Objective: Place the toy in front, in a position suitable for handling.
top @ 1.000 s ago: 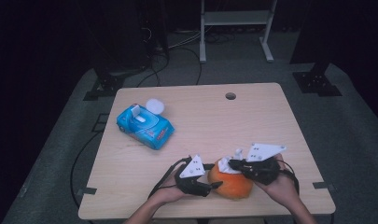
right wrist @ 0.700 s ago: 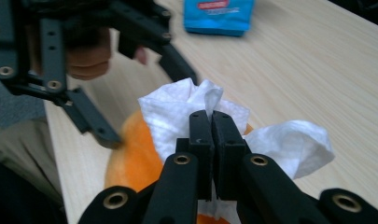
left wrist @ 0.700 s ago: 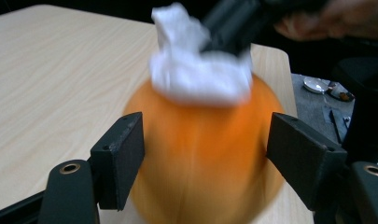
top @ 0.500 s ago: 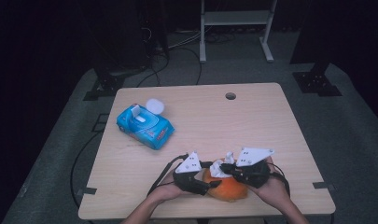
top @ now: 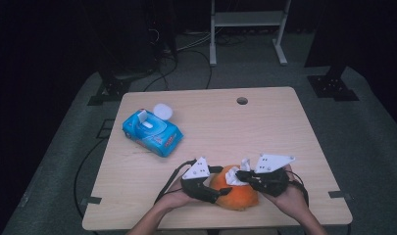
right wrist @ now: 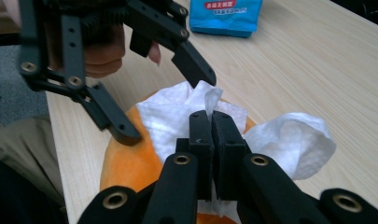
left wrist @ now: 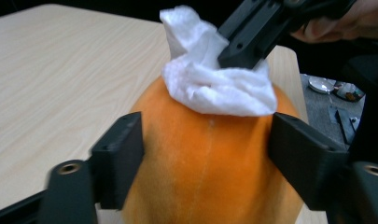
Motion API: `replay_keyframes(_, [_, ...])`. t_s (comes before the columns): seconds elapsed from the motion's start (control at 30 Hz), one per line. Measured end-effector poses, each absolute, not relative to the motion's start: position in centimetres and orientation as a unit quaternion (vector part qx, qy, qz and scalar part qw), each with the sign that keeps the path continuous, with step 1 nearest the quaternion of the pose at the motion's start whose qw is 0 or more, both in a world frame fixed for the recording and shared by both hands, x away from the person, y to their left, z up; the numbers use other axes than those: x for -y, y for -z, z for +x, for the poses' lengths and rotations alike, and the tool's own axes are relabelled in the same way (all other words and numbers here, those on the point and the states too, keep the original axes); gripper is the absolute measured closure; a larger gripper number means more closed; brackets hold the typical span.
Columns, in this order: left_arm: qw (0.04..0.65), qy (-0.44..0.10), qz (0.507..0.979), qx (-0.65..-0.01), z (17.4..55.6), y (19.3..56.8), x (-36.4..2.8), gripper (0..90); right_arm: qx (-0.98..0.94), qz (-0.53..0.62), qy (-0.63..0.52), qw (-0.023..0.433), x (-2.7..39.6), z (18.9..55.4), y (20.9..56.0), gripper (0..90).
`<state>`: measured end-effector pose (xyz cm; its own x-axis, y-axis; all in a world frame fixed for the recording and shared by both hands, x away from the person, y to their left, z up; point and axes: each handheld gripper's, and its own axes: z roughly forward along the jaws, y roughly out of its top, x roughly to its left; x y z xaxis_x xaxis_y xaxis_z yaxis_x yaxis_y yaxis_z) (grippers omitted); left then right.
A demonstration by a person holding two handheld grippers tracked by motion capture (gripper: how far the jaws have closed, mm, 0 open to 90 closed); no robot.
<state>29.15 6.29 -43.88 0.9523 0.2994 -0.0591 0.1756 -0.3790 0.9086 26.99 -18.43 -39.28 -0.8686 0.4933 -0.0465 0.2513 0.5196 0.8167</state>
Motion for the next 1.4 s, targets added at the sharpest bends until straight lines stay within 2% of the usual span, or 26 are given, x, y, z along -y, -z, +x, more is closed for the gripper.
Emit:
replay_keyframes(0.07, [0.532,-0.061,0.832,-0.144,29.3,44.2,-6.5,33.8,-0.860,0.217,-0.441,0.136,18.5,27.1,39.3,86.8])
replay_keyframes(0.2, [0.527,-0.054,0.835,-0.150,29.7,44.6,-7.0,38.1,-0.857,0.232,-0.443,0.126,19.8,27.6,39.5,86.8])
replay_keyframes(0.4, [0.527,-0.039,0.833,-0.166,30.2,44.9,-8.0,38.6,-0.845,0.274,-0.448,0.100,22.5,28.3,40.5,86.9])
replay_keyframes(0.63, [0.527,-0.036,0.832,-0.170,30.2,45.0,-8.3,38.4,-0.851,0.241,-0.456,0.100,21.0,27.7,39.7,86.9])
replay_keyframes(0.87, [0.527,-0.036,0.831,-0.171,30.1,45.0,-8.1,38.4,-0.854,0.273,-0.433,0.094,22.7,28.7,41.2,86.9])
replay_keyframes(1.13, [0.527,-0.037,0.832,-0.170,30.0,45.0,-8.1,37.6,-0.849,0.264,-0.450,0.084,22.3,28.7,40.5,86.9])
replay_keyframes(1.4, [0.523,-0.039,0.839,-0.143,29.0,44.6,-7.2,37.0,-0.843,0.259,-0.463,0.084,21.9,28.5,39.7,86.7])
